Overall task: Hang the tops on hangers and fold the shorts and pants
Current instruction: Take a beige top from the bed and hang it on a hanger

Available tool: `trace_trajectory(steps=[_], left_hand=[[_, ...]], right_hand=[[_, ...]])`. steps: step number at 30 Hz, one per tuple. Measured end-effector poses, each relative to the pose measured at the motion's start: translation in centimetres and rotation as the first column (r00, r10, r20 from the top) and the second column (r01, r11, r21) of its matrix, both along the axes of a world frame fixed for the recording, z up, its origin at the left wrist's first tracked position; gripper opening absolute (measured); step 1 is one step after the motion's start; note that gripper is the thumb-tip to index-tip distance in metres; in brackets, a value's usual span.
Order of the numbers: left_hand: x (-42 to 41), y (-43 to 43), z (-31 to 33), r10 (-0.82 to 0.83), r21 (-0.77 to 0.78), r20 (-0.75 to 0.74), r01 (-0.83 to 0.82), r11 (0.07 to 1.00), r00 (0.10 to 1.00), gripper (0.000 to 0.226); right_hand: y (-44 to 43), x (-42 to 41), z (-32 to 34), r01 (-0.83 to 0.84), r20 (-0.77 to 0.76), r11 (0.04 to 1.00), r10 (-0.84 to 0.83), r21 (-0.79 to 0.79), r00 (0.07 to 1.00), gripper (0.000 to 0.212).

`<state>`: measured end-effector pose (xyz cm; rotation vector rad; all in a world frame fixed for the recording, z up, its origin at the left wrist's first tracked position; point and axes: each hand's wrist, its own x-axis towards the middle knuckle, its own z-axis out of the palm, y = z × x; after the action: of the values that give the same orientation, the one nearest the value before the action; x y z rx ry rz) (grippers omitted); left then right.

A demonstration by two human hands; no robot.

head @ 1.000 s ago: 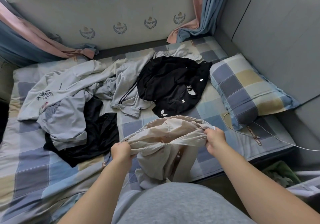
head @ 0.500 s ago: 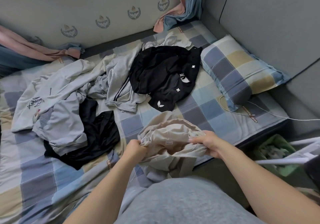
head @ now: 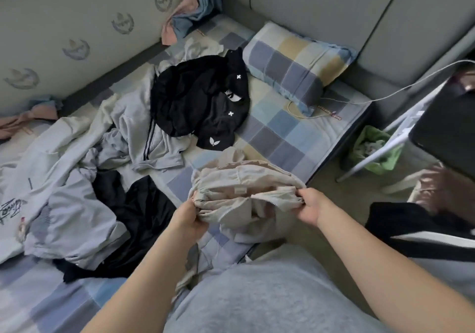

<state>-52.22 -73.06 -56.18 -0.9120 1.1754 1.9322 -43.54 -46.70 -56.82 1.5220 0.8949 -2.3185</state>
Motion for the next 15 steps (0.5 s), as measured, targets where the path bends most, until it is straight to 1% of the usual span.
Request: trace_trajectory(steps=[2,3,5,7,8,10,12,14,15], left_hand=[[0.8,-1.2,0.4,-0.102,0.037,-0.022,0.103,0.994,0.995,0.031],[1.4,-1.6,0.5,-0.166,0.042,-0.025,0.167,0.985,0.986,0.033],[3.2,-2.2,0.7,-0.310,0.080,-0.033,0.312,0.947,0.950,0.051],[5.3,-2.6,0.9,-0.478,0.098,-0.076,0.484,0.870,0.875,0.070],[6.6,-2.6,1.0,-0.558,0.091,-0.091,0.565,0.820,0.825,0.070],[9.1,-2.5,0.9,-0.695,0.057,-0.092,0.701,0.711,0.713,0.057],[11.3,-2.1,0.4,-0.803,0.011,-0.037,0.804,0.595,0.595,0.049],[13.3,-1.1,0.1,-0.871,-0.054,0.011,0.870,0.489,0.490,0.041],[14.3,-0.5,0.0,-0.886,-0.088,0.023,0.884,0.459,0.462,0.033]], right_hand=[[-2.6,2.8,0.3,0.071,-0.014,0.997,-0.072,-0.032,0.997,0.041],[-3.9,4.4,0.4,0.088,-0.028,0.995,-0.089,-0.047,0.996,0.040],[-5.9,7.7,0.6,0.094,-0.046,0.995,-0.096,-0.028,0.994,0.039],[-7.2,11.4,0.9,0.079,-0.038,0.997,-0.079,-0.021,0.996,0.035],[-7.7,13.2,1.0,0.043,-0.006,0.999,-0.043,-0.016,0.999,0.030],[-8.3,16.6,1.1,-0.061,0.107,0.997,0.056,0.041,0.993,0.023],[-8.5,19.9,0.7,-0.135,0.243,0.980,0.096,0.147,0.965,0.032],[-8.8,23.0,0.7,-0.127,0.325,0.968,0.052,0.216,0.944,0.033],[-8.9,24.4,0.7,-0.094,0.342,0.965,0.004,0.245,0.940,0.030]])
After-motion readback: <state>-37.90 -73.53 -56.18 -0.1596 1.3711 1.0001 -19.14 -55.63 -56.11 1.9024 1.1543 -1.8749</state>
